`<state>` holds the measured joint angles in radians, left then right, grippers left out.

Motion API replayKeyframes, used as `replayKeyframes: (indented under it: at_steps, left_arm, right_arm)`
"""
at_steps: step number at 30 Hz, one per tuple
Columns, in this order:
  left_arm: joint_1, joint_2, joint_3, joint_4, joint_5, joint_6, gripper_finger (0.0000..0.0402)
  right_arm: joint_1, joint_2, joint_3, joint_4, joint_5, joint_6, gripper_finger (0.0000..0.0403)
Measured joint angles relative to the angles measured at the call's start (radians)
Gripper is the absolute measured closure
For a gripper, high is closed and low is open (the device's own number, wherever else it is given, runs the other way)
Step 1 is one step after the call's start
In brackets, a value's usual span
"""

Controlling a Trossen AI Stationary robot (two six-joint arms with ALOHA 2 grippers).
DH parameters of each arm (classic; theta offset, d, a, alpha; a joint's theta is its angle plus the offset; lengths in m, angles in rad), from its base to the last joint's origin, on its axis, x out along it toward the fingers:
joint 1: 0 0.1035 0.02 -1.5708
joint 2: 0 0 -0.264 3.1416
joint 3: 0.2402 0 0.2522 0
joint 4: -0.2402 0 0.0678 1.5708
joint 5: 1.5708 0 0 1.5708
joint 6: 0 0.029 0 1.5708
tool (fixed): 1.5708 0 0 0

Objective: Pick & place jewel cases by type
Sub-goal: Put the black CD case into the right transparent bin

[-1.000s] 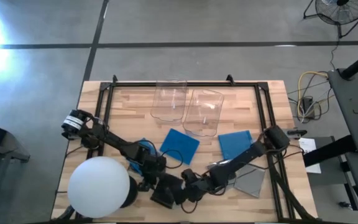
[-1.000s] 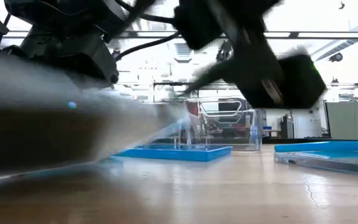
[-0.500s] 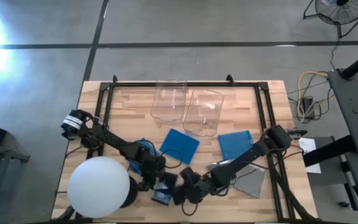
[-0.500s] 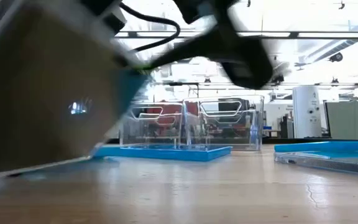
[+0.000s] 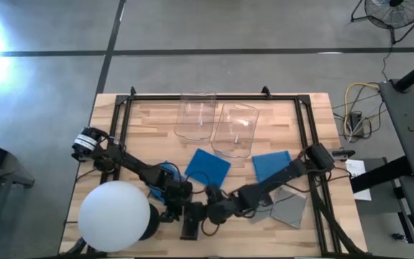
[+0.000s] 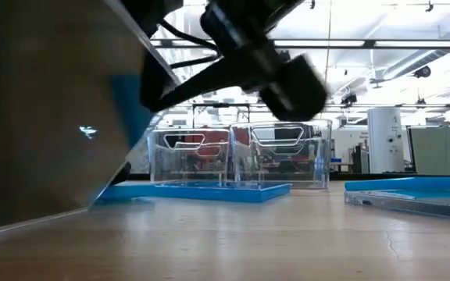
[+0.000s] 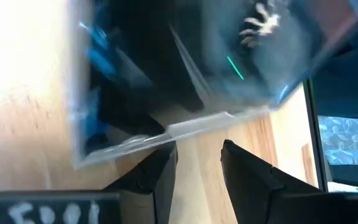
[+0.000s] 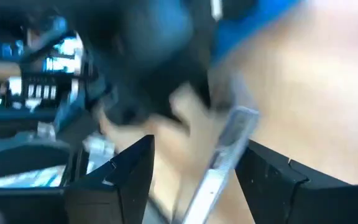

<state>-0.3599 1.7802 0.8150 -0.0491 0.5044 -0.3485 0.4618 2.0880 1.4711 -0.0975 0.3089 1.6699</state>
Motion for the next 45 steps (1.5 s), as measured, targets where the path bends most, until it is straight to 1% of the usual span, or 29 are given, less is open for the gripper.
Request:
replayKeyframes:
  at_steps: [6, 9, 12, 17, 18, 20, 23, 26, 29, 31, 33, 38, 42, 45]
  left_arm:
    - [-0.002, -0.003, 0.0, 0.018, -0.043, 0.003, 0.0285]
    - [-0.003, -0.021, -0.002, 0.033, -0.081, 0.005, 0.0286]
    - [-0.003, -0.042, -0.003, 0.044, -0.139, 0.016, 0.0285]
    - [0.001, -0.087, -0.005, 0.018, -0.318, 0.034, 0.0285]
    - [0.001, -0.099, -0.006, 0.007, -0.336, 0.038, 0.0285]
    - [0.001, -0.126, -0.006, -0.01, -0.356, 0.039, 0.0285]
    - [0.0, -0.167, -0.006, -0.042, -0.355, 0.036, 0.0285]
    - [-0.002, -0.217, -0.005, -0.117, -0.355, 0.031, 0.0285]
    - [-0.004, -0.282, -0.005, -0.202, -0.348, 0.008, 0.0285]
    - [-0.004, -0.332, -0.006, -0.238, -0.348, 0.002, 0.0285]
    - [-0.004, -0.383, -0.006, -0.24, -0.357, 0.002, 0.0285]
    - [0.019, -0.498, -0.01, -0.24, -0.44, 0.0, 0.0285]
    - [0.059, -0.573, -0.01, -0.239, -0.455, -0.005, 0.0285]
    - [0.099, -0.611, -0.01, -0.242, -0.454, -0.013, 0.0285]
  right_arm:
    - [-0.001, 0.0, -0.005, 0.0, -0.082, 0.109, 0.0196]
    - [0.005, 0.0, -0.016, -0.003, -0.101, 0.152, 0.021]
    - [0.01, 0.0, -0.024, -0.002, -0.11, 0.172, 0.024]
    - [0.007, 0.003, -0.028, -0.002, -0.135, 0.179, 0.0306]
    - [0.006, 0.003, -0.028, -0.004, -0.141, 0.177, 0.0319]
    - [0.007, 0.003, -0.028, -0.006, -0.153, 0.176, 0.0342]
    - [0.017, -0.001, -0.028, -0.025, -0.157, 0.19, 0.0368]
    - [0.031, -0.015, -0.028, -0.034, -0.161, 0.19, 0.0379]
    - [0.052, -0.051, -0.028, -0.095, -0.152, 0.192, 0.038]
    - [0.068, -0.095, -0.028, -0.189, -0.123, 0.214, 0.0379]
    - [0.079, -0.148, -0.029, -0.303, -0.076, 0.238, 0.038]
    - [0.077, -0.321, -0.03, -0.584, 0.122, 0.241, 0.038]
    - [0.027, -0.471, -0.029, -0.799, 0.259, 0.154, 0.038]
    - [-0.064, -0.582, -0.029, -0.983, 0.305, 0.062, 0.038]
